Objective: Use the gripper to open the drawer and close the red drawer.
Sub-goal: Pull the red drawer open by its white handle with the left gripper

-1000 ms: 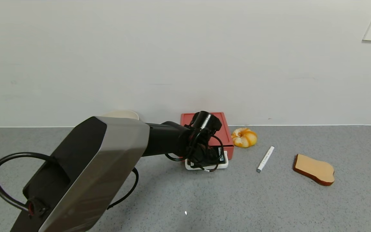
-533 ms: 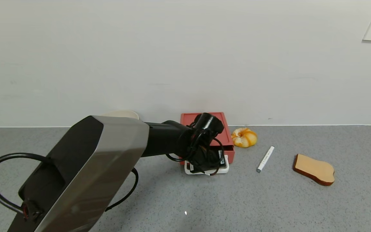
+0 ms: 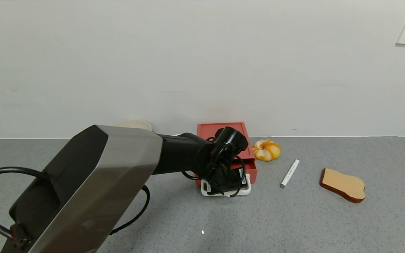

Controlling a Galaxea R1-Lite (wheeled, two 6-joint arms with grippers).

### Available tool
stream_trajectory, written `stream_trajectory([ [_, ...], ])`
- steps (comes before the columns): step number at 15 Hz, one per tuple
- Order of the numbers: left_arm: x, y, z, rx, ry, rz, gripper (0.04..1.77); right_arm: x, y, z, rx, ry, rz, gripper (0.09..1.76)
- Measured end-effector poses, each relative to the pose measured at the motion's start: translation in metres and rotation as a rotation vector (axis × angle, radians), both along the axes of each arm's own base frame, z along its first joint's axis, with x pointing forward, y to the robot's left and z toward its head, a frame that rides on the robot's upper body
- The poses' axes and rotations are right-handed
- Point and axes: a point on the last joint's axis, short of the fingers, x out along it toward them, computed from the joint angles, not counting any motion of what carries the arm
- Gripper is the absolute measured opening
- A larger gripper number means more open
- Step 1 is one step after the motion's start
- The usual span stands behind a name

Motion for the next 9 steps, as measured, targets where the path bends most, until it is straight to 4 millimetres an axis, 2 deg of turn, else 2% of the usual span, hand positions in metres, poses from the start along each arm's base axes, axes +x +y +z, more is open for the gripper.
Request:
stream_trajectory([
  [9,-0.027,-0.007,0.000,0.045,0.013,0.016,0.11,0.000,0.000,0.000,0.000,0.000,0.000,1.71],
])
